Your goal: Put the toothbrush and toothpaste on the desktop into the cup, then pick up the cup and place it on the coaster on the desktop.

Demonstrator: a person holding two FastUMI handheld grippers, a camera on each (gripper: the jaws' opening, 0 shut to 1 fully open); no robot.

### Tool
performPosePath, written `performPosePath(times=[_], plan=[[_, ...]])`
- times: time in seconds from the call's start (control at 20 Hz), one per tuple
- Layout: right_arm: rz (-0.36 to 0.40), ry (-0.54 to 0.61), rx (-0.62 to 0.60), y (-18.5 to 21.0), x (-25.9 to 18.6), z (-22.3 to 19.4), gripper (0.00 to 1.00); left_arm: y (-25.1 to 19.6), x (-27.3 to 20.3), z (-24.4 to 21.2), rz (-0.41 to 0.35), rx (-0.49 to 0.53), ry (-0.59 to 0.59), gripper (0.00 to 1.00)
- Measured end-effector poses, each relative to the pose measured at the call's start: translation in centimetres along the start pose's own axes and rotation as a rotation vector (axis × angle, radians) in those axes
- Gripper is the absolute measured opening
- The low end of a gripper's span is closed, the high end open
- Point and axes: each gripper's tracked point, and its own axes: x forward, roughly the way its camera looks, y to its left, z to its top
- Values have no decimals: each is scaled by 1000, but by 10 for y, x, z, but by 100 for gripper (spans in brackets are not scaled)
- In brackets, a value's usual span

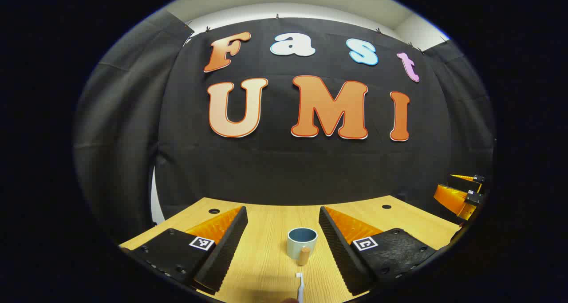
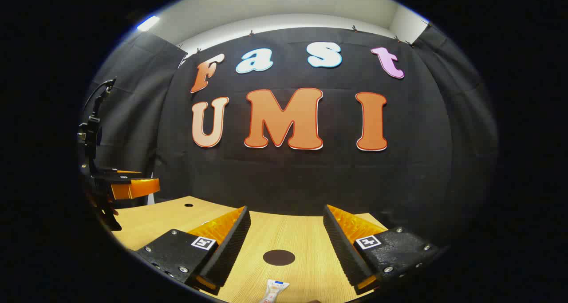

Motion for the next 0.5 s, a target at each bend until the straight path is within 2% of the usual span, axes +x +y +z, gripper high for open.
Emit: performPosePath(times=[0.5], plan=[[-4,16,1,3,-16,3,99,-17,-6,-8,-30,-17,30,97]])
